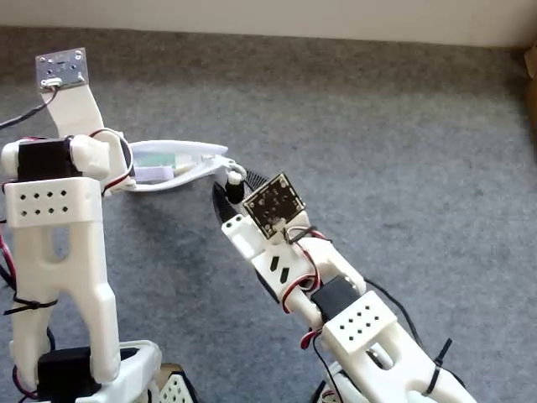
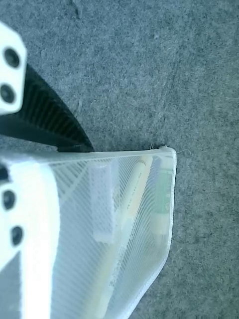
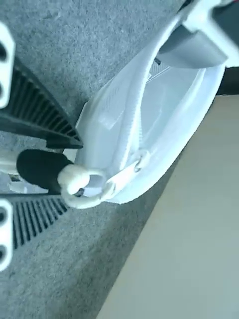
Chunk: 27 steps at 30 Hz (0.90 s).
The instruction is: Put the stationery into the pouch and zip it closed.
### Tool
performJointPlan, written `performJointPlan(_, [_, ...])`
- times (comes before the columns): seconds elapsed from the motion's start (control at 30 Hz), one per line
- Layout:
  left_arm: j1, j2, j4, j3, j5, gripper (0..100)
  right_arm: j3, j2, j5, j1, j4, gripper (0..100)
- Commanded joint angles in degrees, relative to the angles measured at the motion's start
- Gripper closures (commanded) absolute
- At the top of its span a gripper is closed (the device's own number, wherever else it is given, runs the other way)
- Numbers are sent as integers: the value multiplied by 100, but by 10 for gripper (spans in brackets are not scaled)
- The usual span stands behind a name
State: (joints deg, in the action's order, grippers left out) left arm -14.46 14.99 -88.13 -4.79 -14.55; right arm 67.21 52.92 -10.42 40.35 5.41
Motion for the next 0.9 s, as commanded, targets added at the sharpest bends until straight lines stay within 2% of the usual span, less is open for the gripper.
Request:
performJointPlan(0.0, [66,31,70,-119,44,993,-84,-119,70,-57,-66,872])
performJointPlan(0.3, [66,31,70,-119,44,993,-75,-110,53,-84,-66,877])
performJointPlan(0.43, [66,31,70,-119,44,993,-40,-110,26,-92,-66,939])
performJointPlan(0.63, [66,31,70,-119,44,993,-31,-110,26,-171,-66,952])
performJointPlan(0.73, [66,31,70,-119,44,993,-31,-110,18,-277,-66,993])
performJointPlan(0.87, [66,31,70,-119,44,993,-22,-110,62,-295,-48,966])
